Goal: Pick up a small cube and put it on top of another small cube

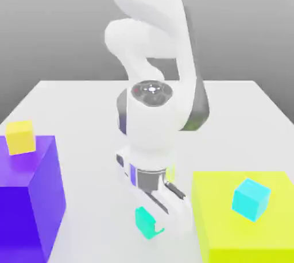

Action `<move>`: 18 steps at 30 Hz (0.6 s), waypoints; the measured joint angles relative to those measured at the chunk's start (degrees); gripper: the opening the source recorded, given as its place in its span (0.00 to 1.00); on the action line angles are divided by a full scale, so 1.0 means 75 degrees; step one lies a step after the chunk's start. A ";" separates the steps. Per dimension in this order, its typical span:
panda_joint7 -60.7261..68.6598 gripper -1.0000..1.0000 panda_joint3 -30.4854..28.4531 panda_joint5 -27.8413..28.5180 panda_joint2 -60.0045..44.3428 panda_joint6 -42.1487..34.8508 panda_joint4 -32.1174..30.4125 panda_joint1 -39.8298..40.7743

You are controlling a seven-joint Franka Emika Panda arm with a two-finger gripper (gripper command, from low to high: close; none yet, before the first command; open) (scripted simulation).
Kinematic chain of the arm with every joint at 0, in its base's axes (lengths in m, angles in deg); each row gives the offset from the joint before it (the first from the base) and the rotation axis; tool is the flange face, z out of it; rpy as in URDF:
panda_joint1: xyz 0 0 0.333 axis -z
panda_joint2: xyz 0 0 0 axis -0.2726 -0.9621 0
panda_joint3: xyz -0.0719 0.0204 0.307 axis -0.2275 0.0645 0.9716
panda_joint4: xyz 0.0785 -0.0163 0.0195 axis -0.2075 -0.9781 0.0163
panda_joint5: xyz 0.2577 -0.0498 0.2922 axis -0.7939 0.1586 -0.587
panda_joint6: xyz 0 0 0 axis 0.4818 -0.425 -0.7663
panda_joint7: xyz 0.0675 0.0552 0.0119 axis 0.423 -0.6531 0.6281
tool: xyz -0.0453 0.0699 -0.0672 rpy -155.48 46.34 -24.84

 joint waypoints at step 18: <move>-0.2728 0.00 -0.2389 0.1023 0.1886 -0.1924 0.1768 0.3813</move>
